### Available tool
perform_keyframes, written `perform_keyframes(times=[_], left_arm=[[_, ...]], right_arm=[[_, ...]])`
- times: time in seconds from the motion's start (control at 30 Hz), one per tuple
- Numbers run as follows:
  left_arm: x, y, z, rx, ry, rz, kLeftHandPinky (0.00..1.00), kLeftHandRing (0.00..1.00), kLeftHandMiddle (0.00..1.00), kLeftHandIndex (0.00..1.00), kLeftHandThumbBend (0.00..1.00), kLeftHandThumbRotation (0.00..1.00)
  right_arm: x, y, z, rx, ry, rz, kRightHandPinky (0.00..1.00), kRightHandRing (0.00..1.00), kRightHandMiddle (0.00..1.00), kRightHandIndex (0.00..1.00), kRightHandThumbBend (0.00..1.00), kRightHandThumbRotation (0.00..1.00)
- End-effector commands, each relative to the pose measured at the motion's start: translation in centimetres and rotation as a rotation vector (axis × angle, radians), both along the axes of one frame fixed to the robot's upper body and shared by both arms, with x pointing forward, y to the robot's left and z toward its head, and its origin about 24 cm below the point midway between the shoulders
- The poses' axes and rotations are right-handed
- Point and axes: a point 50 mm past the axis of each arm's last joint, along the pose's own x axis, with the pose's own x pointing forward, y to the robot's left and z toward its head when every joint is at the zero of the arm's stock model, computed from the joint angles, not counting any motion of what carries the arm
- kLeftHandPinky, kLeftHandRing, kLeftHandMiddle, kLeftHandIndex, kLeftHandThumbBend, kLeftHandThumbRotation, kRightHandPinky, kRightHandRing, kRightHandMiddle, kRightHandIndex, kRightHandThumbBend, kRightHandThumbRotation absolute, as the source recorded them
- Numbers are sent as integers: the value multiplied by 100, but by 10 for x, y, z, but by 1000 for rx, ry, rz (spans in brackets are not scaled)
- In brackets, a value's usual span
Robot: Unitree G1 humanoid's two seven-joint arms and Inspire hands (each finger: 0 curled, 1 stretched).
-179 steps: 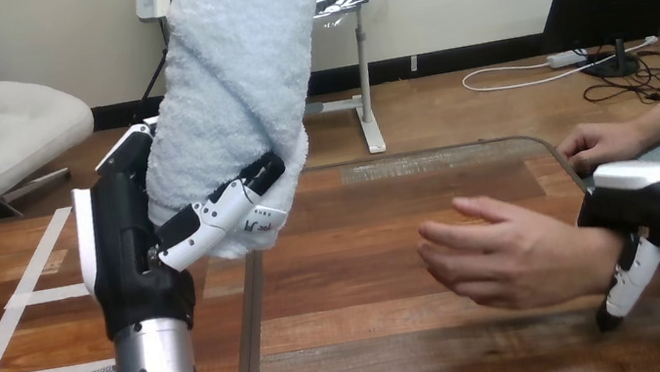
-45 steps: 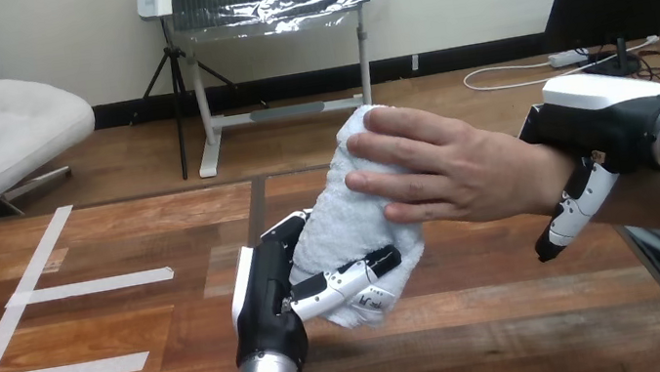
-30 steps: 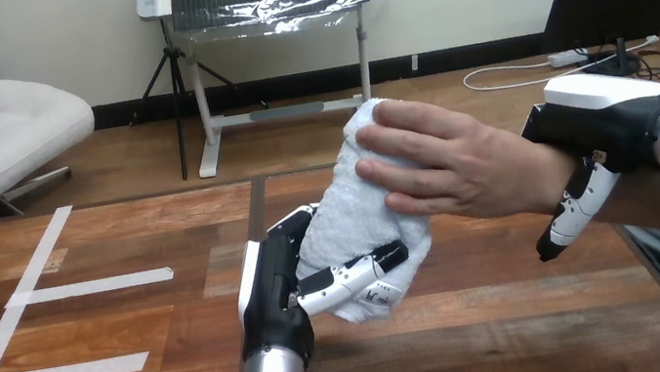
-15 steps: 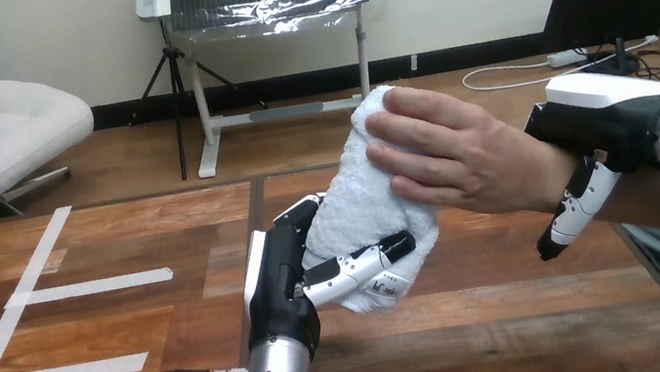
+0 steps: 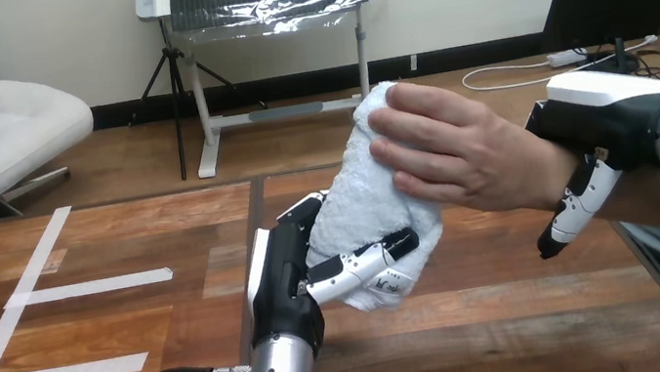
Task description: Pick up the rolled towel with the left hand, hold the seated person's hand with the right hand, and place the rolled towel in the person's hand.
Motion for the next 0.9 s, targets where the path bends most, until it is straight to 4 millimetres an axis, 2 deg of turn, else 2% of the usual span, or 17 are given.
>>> perform_keyframes(times=[0.0, 0.03, 0.1, 0.13, 0.17, 0.33, 0.37, 0.63, 0.67, 0.87], left_arm=[[9, -64, 54, -173, -136, -158, 47, 60, 67, 70, 77, 30], [9, -64, 54, -172, -132, -159, 54, 66, 73, 76, 81, 40], [9, -59, 53, -160, -130, -153, 57, 68, 75, 78, 82, 44], [8, -58, 53, -157, -129, -152, 64, 74, 80, 82, 84, 53], [8, -56, 53, -147, -130, -146, 67, 77, 81, 84, 84, 57], [7, -47, 53, -140, -134, -116, 78, 83, 86, 89, 82, 74], [7, -45, 53, -139, -133, -107, 80, 85, 87, 90, 79, 80], [7, -31, 55, -152, -130, -63, 87, 89, 89, 90, 73, 93], [7, -29, 55, -151, -130, -61, 89, 90, 89, 90, 73, 95], [7, -20, 56, -154, -127, -47, 94, 93, 91, 91, 75, 99]], right_arm=[[1, 6, 27, 74, -121, 15, 23, 30, 37, 37, 90, 10], [1, 6, 27, 73, -117, 15, 25, 33, 40, 40, 90, 12], [-2, 4, 27, 56, -94, 14, 26, 34, 41, 41, 91, 13], [-2, 4, 27, 52, -88, 14, 31, 39, 46, 47, 91, 17], [-3, 4, 28, 46, -80, 13, 32, 41, 48, 49, 91, 19], [-7, 1, 28, 40, -57, 10, 42, 52, 58, 60, 93, 29], [-8, 0, 28, 41, -54, 7, 46, 57, 62, 64, 95, 34], [-15, -6, 25, 83, -33, 2, 56, 68, 73, 75, 99, 46], [-16, -7, 25, 84, -31, 0, 58, 71, 75, 77, 100, 50], [-20, -12, 23, 137, -4, -32, 64, 76, 80, 81, 100, 55]])
